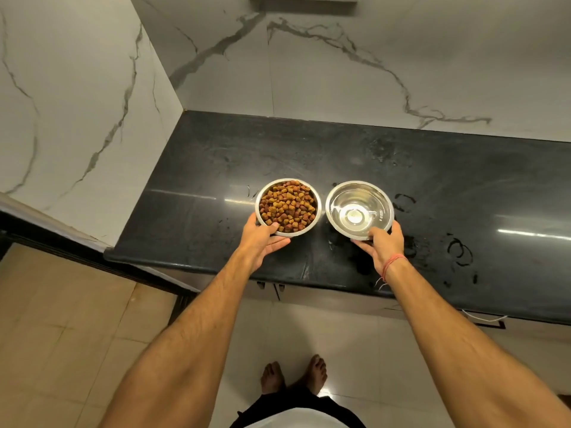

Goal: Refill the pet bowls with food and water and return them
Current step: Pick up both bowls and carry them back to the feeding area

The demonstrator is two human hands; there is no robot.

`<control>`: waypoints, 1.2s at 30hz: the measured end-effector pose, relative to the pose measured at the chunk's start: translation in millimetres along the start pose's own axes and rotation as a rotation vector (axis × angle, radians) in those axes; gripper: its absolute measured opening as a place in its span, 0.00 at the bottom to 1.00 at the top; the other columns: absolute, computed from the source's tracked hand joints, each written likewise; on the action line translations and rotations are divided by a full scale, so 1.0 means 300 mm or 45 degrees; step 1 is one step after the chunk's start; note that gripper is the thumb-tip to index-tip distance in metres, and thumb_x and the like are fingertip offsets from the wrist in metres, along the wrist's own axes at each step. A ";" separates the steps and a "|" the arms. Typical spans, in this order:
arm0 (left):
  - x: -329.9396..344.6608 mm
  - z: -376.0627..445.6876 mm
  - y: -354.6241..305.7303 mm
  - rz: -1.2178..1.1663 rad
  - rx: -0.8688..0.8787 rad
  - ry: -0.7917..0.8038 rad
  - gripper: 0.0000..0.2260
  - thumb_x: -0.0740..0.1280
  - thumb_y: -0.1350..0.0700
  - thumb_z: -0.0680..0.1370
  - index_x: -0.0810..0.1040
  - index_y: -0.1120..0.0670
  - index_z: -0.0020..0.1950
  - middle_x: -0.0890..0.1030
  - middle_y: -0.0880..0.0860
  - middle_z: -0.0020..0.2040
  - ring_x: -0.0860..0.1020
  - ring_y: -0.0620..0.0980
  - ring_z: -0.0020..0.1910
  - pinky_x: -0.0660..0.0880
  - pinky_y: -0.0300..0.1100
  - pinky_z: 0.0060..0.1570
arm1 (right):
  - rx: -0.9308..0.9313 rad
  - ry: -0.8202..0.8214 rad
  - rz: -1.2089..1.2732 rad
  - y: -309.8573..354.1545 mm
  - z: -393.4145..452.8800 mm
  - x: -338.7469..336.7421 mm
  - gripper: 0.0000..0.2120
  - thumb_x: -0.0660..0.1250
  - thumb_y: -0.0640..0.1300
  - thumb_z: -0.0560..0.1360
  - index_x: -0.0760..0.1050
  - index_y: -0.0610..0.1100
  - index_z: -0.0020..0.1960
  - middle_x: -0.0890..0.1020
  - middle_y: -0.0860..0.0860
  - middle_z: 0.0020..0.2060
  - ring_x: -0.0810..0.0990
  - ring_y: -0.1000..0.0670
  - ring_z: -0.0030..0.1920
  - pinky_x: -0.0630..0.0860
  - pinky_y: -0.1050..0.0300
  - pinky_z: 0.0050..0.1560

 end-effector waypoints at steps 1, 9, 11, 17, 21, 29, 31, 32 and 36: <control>-0.002 -0.003 0.001 -0.001 0.001 -0.009 0.23 0.65 0.68 0.86 0.72 0.49 0.79 0.81 0.60 0.69 0.88 0.63 0.56 0.87 0.49 0.43 | 0.008 -0.004 0.004 -0.001 0.000 0.002 0.31 0.63 0.24 0.77 0.72 0.47 0.76 0.81 0.44 0.65 0.84 0.40 0.61 0.88 0.41 0.48; -0.032 -0.019 0.024 -0.107 0.031 -0.135 0.25 0.65 0.72 0.83 0.76 0.50 0.75 0.79 0.59 0.69 0.85 0.63 0.61 0.87 0.46 0.41 | 0.065 0.037 0.019 -0.014 -0.005 0.022 0.32 0.61 0.22 0.77 0.73 0.45 0.76 0.81 0.42 0.65 0.84 0.39 0.60 0.86 0.36 0.52; -0.076 -0.040 0.041 -0.157 0.038 -0.163 0.24 0.66 0.72 0.83 0.77 0.49 0.73 0.79 0.58 0.69 0.85 0.63 0.62 0.87 0.46 0.42 | 0.077 0.062 0.002 -0.026 -0.022 0.038 0.33 0.60 0.22 0.77 0.73 0.45 0.77 0.82 0.43 0.64 0.85 0.40 0.59 0.87 0.37 0.51; -0.303 -0.115 0.105 -0.353 0.055 -0.319 0.26 0.66 0.72 0.82 0.77 0.49 0.76 0.80 0.60 0.69 0.86 0.67 0.59 0.86 0.45 0.39 | 0.090 0.219 -0.090 -0.076 -0.097 0.146 0.30 0.59 0.21 0.77 0.75 0.44 0.73 0.82 0.43 0.61 0.85 0.40 0.59 0.87 0.41 0.47; -0.496 -0.219 0.161 -0.470 0.091 -0.420 0.28 0.66 0.71 0.82 0.75 0.47 0.77 0.80 0.59 0.67 0.87 0.66 0.58 0.86 0.44 0.38 | 0.128 0.344 -0.163 -0.161 -0.175 0.277 0.33 0.59 0.21 0.77 0.73 0.46 0.76 0.81 0.43 0.64 0.84 0.38 0.61 0.87 0.36 0.52; -0.988 -0.445 0.294 -0.706 0.176 -0.635 0.27 0.66 0.70 0.81 0.78 0.45 0.74 0.84 0.60 0.64 0.89 0.54 0.41 0.85 0.42 0.36 | 0.192 0.617 -0.364 -0.396 -0.406 0.612 0.31 0.59 0.22 0.75 0.77 0.47 0.70 0.82 0.40 0.67 0.85 0.37 0.62 0.86 0.37 0.51; -1.121 -0.513 0.321 -0.757 0.180 -0.687 0.28 0.65 0.70 0.81 0.79 0.45 0.75 0.85 0.59 0.62 0.88 0.51 0.39 0.85 0.42 0.36 | 0.206 0.685 -0.397 -0.470 -0.493 0.709 0.31 0.59 0.22 0.75 0.77 0.47 0.71 0.82 0.40 0.66 0.85 0.39 0.59 0.86 0.38 0.50; -1.189 -0.551 0.335 -0.774 0.174 -0.719 0.27 0.65 0.71 0.81 0.79 0.46 0.75 0.85 0.59 0.61 0.88 0.51 0.39 0.85 0.41 0.35 | 0.220 0.718 -0.414 -0.515 -0.540 0.761 0.32 0.59 0.22 0.76 0.77 0.47 0.72 0.82 0.40 0.65 0.85 0.40 0.57 0.87 0.39 0.49; -1.452 -0.688 0.404 -0.851 0.135 -0.841 0.25 0.65 0.71 0.81 0.80 0.43 0.68 0.85 0.59 0.61 0.85 0.59 0.50 0.87 0.45 0.37 | 0.290 0.798 -0.455 -0.685 -0.727 0.947 0.31 0.60 0.22 0.77 0.76 0.46 0.73 0.82 0.42 0.63 0.85 0.41 0.55 0.87 0.43 0.46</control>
Point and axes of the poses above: each hand's wrist, its own z-axis towards the middle knuckle, its own x-axis out of the palm, y = z × x, the point moved 7 cm from there along z, towards the middle knuckle
